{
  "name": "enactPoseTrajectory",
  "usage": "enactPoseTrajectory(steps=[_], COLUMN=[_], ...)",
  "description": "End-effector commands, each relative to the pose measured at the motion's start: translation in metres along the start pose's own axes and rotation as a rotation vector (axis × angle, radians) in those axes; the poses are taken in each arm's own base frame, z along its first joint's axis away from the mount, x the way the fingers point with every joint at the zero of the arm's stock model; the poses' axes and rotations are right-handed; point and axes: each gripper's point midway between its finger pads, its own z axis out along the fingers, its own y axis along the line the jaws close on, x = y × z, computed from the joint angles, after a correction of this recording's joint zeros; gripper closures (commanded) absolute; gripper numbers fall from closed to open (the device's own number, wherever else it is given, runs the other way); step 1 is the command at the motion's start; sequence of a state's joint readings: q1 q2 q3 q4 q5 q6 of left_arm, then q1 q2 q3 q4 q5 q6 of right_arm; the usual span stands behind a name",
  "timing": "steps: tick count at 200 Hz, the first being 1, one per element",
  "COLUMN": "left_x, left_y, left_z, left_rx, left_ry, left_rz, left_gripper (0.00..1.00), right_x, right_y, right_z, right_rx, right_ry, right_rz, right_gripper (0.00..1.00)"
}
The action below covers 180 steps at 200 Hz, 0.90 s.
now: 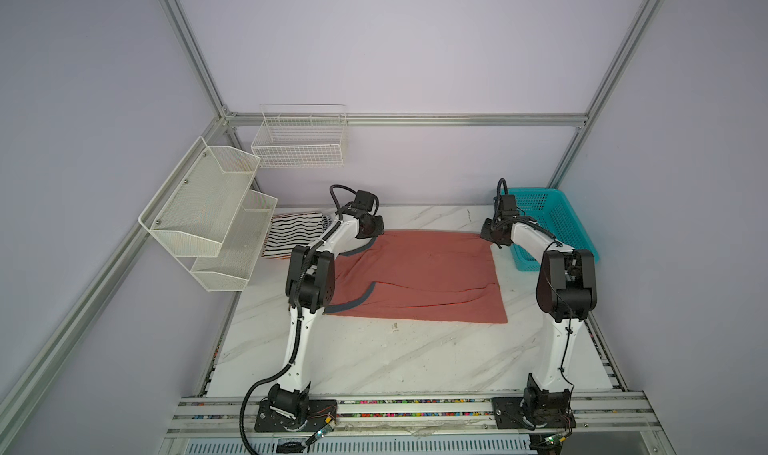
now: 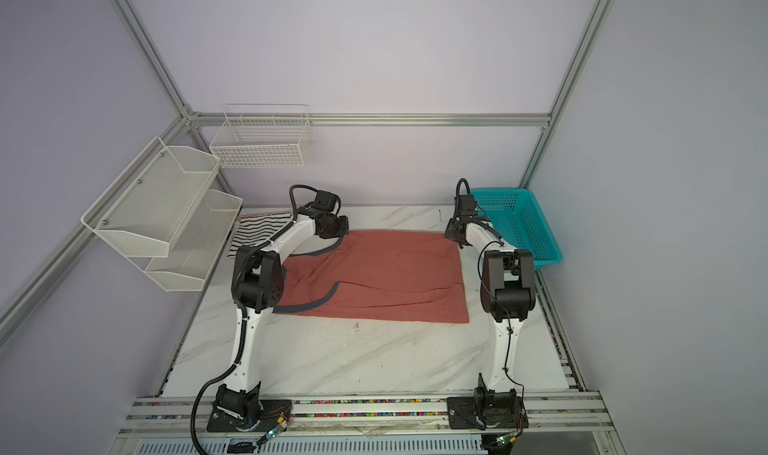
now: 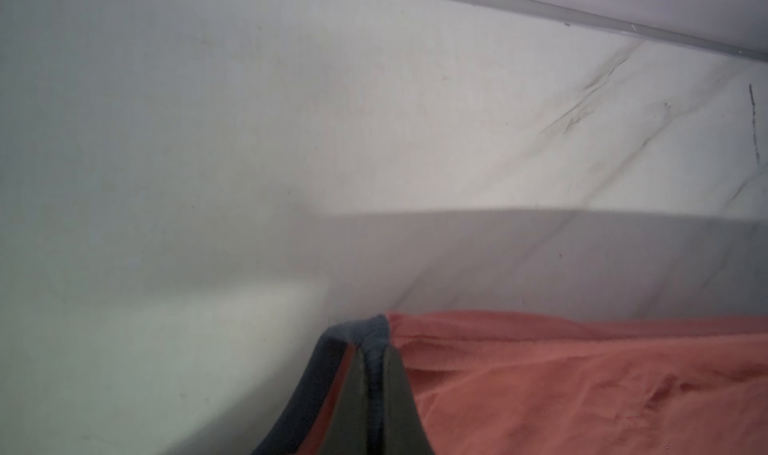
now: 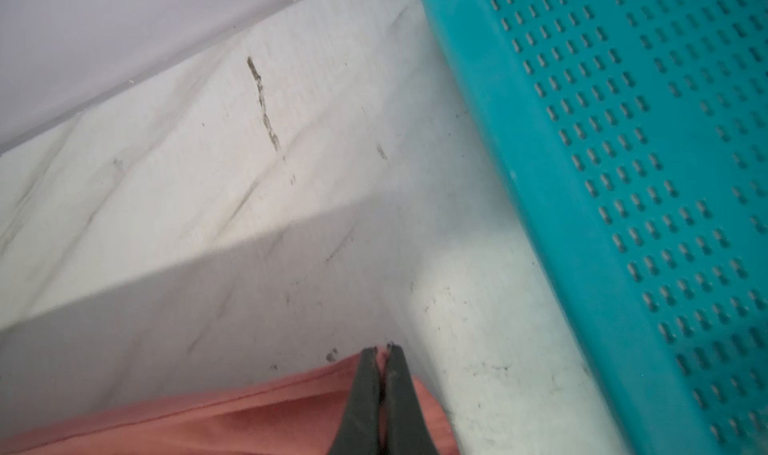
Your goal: Fold and stack the tank tops
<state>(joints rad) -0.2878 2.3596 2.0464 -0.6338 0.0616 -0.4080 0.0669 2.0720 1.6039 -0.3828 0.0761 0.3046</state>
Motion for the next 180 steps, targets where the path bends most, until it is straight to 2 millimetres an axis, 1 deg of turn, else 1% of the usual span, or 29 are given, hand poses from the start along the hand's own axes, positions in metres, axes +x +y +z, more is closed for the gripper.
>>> enactPoseTrajectory(steps=[1,69,119,150,180], left_x=[-0.010,0.029,0.060,0.077,0.093], left_y=[-0.007,-0.005,0.010,0.011,0.008], left_z=[-0.028,-0.046,-0.062,-0.068,-0.070], left_rx=[0.005,-0.036,-0.087,-0.088,-0.086], left_ry=[-0.074,-0.024,-0.001,0.020,0.045], left_rz=[0.009,0.044,-0.004,-0.012,-0.006], left_gripper=[0.99,0.98,0.96,0.95,0.93], right_x=[-0.011,0.023,0.058,0.072,0.087], right_y=[0.000,-0.020,-0.035,-0.043,-0.051], right_z=[-0.026,-0.055,-0.059,-0.064,-0.065], right_rx=[-0.029,-0.017,-0.001,0.011,0.029], right_ry=[-0.057,-0.056,-0.006,0.011,0.033], right_rz=[-0.001,0.008,0.019,0.028,0.034], right_gripper=[1.00,1.00,1.00,1.00,1.00])
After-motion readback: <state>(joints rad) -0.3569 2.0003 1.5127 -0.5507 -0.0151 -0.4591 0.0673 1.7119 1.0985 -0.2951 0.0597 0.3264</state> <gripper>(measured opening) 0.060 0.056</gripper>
